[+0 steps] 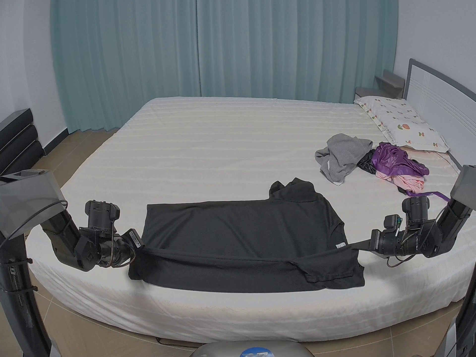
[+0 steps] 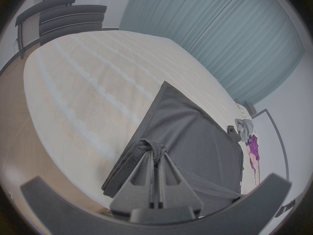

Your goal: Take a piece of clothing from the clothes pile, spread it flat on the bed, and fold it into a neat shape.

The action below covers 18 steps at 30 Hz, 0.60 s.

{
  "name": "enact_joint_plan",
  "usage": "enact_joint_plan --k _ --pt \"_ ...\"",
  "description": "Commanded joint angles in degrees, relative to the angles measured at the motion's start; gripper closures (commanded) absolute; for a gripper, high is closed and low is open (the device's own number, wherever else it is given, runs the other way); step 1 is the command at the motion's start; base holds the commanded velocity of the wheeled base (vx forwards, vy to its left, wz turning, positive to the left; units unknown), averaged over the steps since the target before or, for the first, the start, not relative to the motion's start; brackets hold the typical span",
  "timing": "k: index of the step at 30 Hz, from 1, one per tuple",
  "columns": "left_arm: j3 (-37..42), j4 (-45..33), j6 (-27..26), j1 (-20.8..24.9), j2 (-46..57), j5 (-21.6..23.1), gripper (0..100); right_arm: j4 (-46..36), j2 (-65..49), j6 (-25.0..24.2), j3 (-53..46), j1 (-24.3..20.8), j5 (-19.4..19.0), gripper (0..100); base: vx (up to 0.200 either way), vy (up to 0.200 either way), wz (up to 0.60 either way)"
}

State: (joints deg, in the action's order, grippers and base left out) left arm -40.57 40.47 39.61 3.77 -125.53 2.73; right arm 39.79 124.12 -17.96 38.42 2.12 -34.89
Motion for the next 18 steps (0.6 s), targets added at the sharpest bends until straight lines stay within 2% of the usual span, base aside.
enact_joint_plan --k 1,7,13,14,18 --pt "-1.88 0.04 0.03 0.01 -3.32 -0.01 100 0.02 2.44 -0.15 1.57 -0.54 0.00 100 0.000 0.000 0.00" --pt "-4.25 0.04 0.38 0.01 -6.13 -0.01 100 0.20 4.81 -1.20 3.76 -1.59 1.67 100 0.000 0.000 0.00" --pt "-6.54 -0.04 4.25 0.10 -7.01 -0.01 100 0.20 5.87 -1.20 4.29 -1.68 1.67 100 0.000 0.000 0.00" --pt "-6.63 -0.04 4.34 0.10 -7.10 -0.01 0 0.38 5.87 -1.29 4.38 -1.68 1.67 0 0.000 0.000 0.00" --pt "-6.63 0.04 4.60 0.10 -7.10 0.08 0 0.73 5.43 -3.14 4.11 -1.68 1.58 0 0.000 0.000 0.00"
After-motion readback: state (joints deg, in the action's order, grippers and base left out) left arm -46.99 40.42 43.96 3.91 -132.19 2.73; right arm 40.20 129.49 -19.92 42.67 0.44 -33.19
